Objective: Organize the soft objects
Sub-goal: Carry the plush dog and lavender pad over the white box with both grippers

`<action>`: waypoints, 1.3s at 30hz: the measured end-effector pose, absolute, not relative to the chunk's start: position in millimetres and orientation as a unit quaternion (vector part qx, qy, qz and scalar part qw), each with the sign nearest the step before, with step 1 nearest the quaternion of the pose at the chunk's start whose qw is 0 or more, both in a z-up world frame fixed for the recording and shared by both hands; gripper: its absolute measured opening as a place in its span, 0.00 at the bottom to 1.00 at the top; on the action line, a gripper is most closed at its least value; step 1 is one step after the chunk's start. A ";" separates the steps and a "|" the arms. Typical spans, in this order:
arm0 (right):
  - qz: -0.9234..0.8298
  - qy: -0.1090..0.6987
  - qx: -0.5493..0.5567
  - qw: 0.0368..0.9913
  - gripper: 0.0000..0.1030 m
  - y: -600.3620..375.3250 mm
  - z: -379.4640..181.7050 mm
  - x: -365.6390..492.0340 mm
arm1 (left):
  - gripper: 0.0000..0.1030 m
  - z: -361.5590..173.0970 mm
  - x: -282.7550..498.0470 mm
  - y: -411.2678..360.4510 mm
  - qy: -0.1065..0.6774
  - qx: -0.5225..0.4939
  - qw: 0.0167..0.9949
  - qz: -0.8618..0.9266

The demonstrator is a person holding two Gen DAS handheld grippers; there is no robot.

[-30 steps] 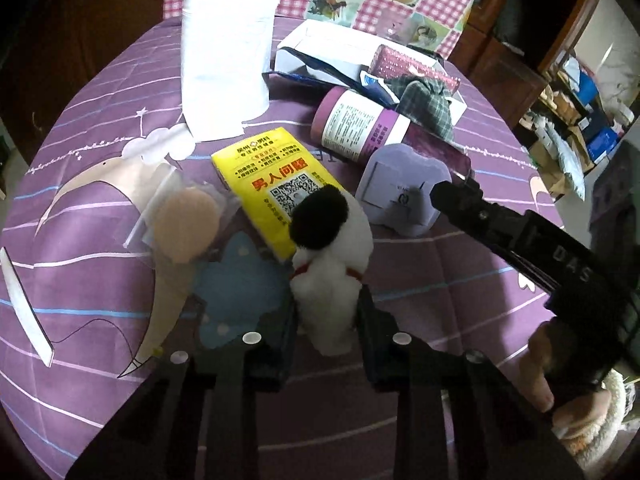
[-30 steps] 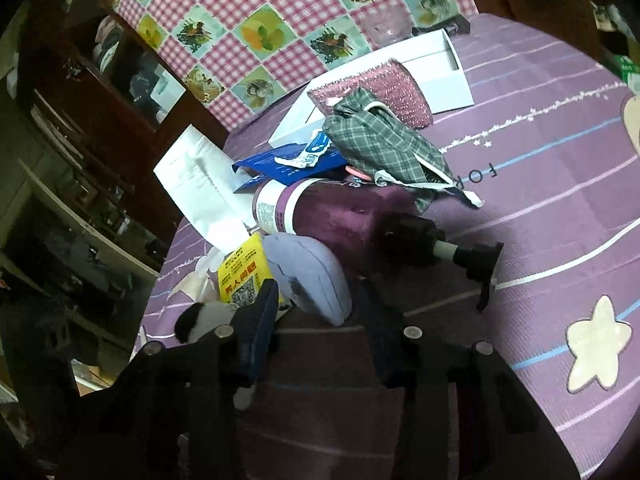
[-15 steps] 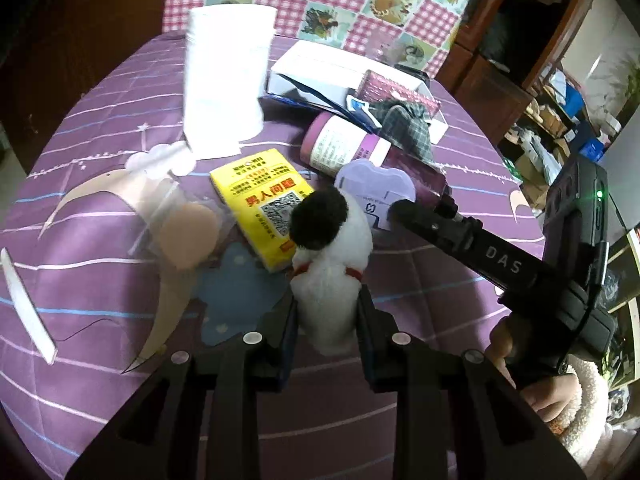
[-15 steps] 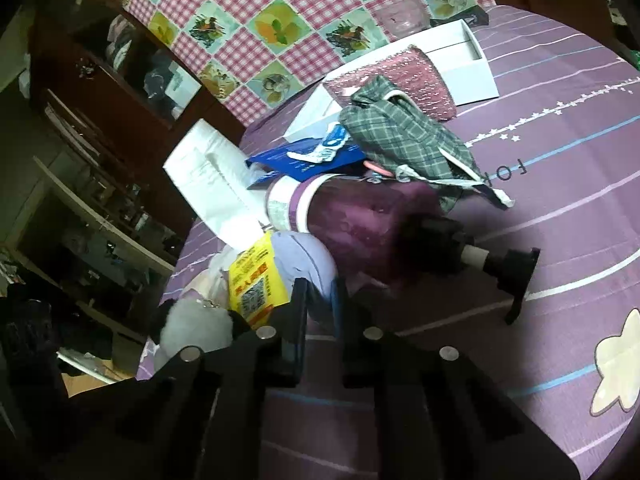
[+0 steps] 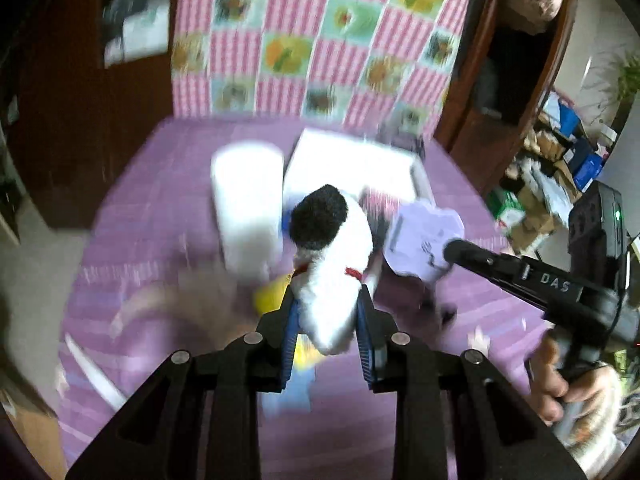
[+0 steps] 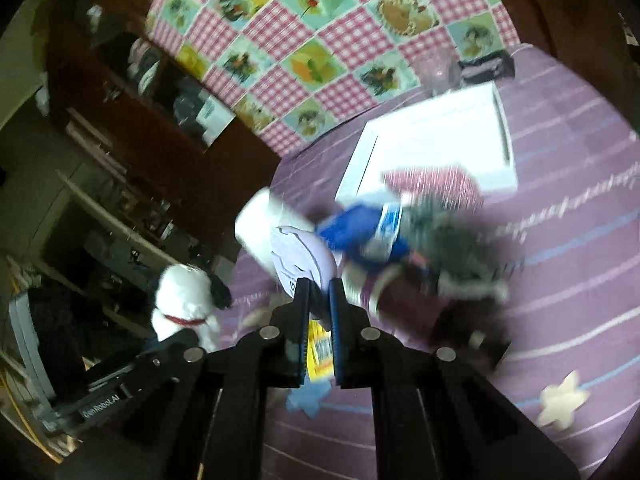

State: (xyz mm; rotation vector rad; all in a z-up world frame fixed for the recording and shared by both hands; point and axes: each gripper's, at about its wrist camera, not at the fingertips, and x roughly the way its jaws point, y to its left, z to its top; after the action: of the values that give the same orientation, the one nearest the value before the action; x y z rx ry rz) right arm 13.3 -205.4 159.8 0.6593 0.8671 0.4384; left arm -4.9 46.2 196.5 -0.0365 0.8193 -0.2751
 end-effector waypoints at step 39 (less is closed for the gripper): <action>0.063 0.486 0.370 0.789 0.10 -304.6 78.5 198.7 | 0.25 29.6 291.3 -53.2 0.576 -0.318 0.701 -0.276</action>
State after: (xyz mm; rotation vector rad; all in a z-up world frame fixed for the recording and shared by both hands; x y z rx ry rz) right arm 198.7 -304.6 78.5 0.7973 1.0462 0.1350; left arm 291.3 -53.2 29.6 -0.7077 1.2835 -0.6142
